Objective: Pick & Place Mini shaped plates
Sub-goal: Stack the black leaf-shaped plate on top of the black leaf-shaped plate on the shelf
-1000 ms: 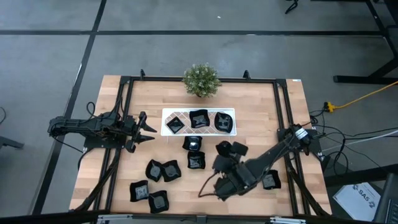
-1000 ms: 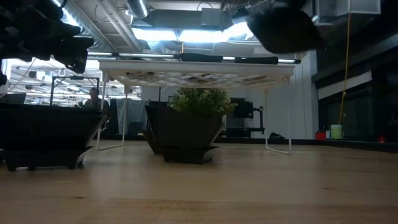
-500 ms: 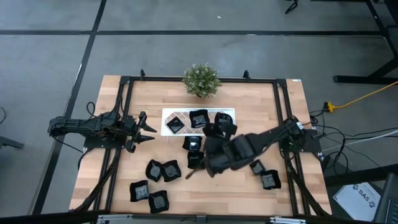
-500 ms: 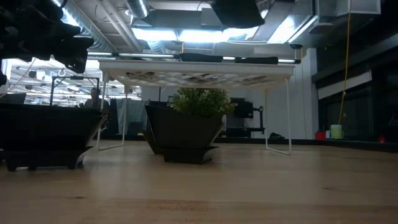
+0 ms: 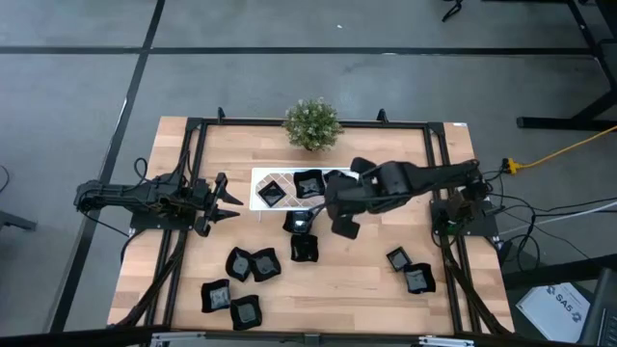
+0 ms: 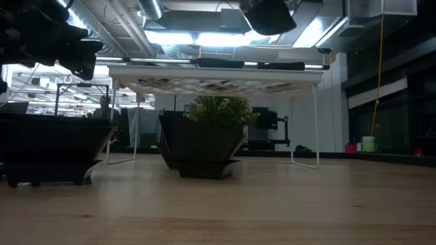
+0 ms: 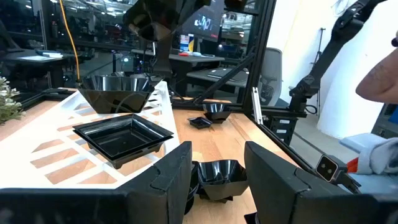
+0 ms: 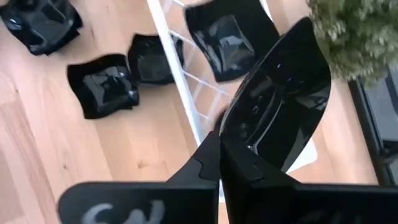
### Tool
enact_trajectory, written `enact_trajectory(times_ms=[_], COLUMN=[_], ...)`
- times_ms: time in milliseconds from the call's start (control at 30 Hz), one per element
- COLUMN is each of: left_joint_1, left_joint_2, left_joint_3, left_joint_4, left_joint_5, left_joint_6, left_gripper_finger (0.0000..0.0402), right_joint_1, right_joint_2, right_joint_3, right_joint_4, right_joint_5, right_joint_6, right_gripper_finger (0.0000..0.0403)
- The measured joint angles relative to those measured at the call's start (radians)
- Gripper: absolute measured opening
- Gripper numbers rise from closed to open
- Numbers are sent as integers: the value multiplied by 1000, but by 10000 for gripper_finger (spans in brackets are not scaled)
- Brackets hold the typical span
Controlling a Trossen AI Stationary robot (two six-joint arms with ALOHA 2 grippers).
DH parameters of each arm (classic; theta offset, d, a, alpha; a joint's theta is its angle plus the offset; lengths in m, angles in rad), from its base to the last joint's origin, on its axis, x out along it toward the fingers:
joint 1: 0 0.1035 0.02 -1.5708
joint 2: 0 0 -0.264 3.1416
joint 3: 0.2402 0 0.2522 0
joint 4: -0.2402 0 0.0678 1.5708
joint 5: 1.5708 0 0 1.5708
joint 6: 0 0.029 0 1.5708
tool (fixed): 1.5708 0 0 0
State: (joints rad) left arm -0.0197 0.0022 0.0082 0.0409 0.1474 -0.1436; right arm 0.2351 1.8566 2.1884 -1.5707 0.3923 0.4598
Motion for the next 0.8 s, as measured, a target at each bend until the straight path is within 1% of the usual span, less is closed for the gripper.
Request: enact_trajectory(times_ms=[200,333,433,600,800], left_joint_1=[0,0,0,0,0], left_joint_2=[0,0,0,0,0], left_joint_3=[0,0,0,0,0], left_joint_4=[0,0,0,0,0], left_joint_5=[0,0,0,0,0], left_joint_6=[0,0,0,0,0], left_gripper_finger=[143,143,143,143,143], right_joint_1=[-44,-53,-54,-54,-54], right_joint_2=[-84,-110,-108,-99,-98], right_joint_3=[-160,-249,-272,-318,-369], right_joint_4=[-1,-4,1,19,131], right_joint_5=[-21,-16,8,6,-2], right_joint_6=[45,100,144,220,216], right_gripper_finger=[3,3,3,3,5])
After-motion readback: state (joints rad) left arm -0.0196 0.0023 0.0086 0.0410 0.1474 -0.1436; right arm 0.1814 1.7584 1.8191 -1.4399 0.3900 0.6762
